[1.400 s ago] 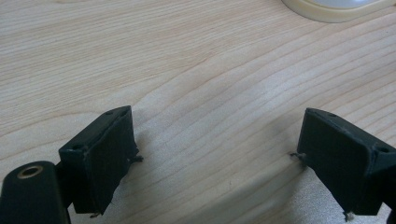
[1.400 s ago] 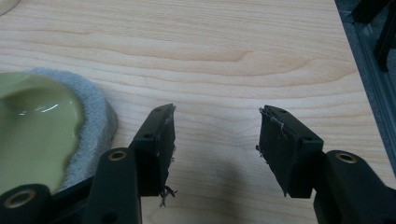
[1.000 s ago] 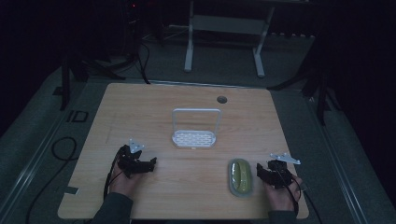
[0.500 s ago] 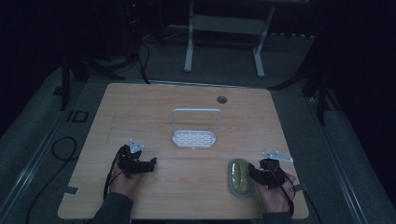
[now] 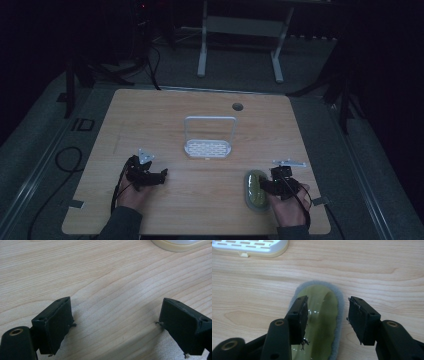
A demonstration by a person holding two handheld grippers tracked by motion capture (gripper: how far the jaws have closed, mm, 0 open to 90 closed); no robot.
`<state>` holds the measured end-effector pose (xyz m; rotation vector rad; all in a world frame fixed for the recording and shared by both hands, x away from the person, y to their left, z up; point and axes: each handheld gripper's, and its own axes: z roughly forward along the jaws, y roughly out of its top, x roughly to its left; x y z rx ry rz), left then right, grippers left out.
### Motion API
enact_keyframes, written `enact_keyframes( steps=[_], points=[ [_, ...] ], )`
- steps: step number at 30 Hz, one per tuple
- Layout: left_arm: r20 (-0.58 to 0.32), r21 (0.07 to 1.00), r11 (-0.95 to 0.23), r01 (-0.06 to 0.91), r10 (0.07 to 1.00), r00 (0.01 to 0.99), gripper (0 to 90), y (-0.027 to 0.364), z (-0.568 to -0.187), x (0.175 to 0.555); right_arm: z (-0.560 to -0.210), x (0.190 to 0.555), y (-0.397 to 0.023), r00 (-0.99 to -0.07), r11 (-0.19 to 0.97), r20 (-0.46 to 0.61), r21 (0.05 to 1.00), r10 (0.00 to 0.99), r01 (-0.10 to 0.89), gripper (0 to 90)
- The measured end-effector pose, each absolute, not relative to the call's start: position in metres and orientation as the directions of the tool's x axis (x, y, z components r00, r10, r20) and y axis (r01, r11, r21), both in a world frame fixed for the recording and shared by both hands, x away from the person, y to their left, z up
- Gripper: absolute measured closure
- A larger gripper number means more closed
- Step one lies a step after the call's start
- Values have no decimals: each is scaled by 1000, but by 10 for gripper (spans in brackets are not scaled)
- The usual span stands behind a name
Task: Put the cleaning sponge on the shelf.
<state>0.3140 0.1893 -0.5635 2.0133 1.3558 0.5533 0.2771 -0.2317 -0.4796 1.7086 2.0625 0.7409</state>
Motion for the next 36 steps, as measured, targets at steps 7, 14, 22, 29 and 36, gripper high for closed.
enact_keyframes(
  steps=[7,14,22,29,36],
  points=[
    [-8,708,-262,656,925,379,115,189,-564,314,-482,277,-224,-207,128,72,579,976,805,499],
    [-8,708,-262,656,926,378,115,189,-564,314,-485,277,-217,-216,141,75,551,973,823,522],
    [-8,708,-262,656,926,378,115,189,-564,314,-487,278,-215,-221,161,58,513,974,843,589],
    [-8,708,-262,656,926,378,115,189,-564,314,-485,281,-215,-237,171,77,484,969,858,628],
    [-8,708,-262,656,926,379,115,189,-564,314,-482,288,-218,-262,205,70,449,962,870,685]
  ],
)
